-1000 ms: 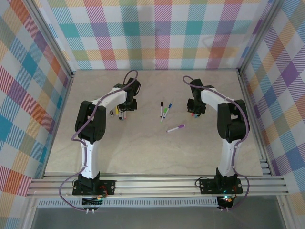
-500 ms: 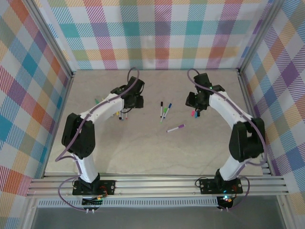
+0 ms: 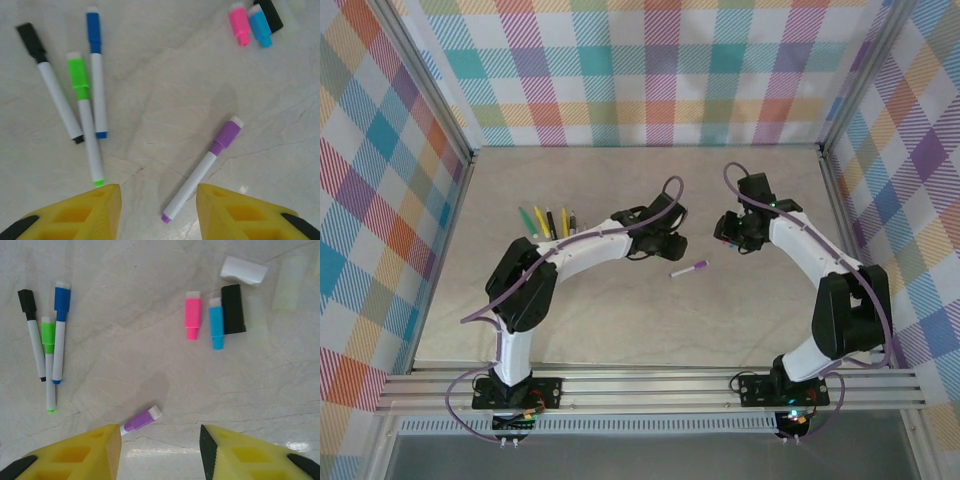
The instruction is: Open the pen caps
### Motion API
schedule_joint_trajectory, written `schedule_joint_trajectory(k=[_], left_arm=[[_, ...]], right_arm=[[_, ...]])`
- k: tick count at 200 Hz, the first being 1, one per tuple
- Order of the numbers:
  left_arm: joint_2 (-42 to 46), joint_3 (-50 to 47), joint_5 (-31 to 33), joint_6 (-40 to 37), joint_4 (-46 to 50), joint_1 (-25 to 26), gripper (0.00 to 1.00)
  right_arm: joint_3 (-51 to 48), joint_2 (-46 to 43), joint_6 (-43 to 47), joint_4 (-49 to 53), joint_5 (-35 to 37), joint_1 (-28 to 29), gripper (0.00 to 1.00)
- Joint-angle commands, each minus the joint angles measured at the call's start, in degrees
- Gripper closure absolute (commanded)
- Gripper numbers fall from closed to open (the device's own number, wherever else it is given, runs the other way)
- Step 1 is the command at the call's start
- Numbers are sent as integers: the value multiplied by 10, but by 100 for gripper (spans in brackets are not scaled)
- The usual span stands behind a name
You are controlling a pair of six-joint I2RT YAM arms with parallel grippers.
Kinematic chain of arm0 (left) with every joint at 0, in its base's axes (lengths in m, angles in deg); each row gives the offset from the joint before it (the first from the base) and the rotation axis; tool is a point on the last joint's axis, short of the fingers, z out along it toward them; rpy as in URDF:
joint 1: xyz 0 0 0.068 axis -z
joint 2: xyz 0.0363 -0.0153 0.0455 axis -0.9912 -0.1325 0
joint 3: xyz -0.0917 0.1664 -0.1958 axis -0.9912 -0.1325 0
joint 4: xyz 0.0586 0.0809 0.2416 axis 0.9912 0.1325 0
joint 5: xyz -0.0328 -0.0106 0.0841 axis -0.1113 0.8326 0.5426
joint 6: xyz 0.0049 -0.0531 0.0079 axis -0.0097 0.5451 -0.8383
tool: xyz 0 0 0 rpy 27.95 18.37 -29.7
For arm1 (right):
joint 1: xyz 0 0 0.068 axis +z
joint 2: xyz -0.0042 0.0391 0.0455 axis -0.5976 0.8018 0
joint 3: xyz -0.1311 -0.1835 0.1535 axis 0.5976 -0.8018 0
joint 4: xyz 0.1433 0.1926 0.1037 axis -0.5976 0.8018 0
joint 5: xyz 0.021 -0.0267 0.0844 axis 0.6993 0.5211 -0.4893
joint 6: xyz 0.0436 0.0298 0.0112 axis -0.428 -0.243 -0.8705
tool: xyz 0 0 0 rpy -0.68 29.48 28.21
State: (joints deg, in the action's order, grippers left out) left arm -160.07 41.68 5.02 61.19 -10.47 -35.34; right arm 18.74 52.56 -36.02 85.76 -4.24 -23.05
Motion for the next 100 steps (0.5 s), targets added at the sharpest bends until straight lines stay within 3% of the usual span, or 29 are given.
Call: schedule_joint_trajectory(k=[1,100], left_arm=[[-19,18,-23,-20,-15,15,56],[-106,64,9,-33,44,63,58]], right_arm=[[-12,-22,-5,-17,-17,-10,53],[-20,-21,-5,-31,-38,-22,53]])
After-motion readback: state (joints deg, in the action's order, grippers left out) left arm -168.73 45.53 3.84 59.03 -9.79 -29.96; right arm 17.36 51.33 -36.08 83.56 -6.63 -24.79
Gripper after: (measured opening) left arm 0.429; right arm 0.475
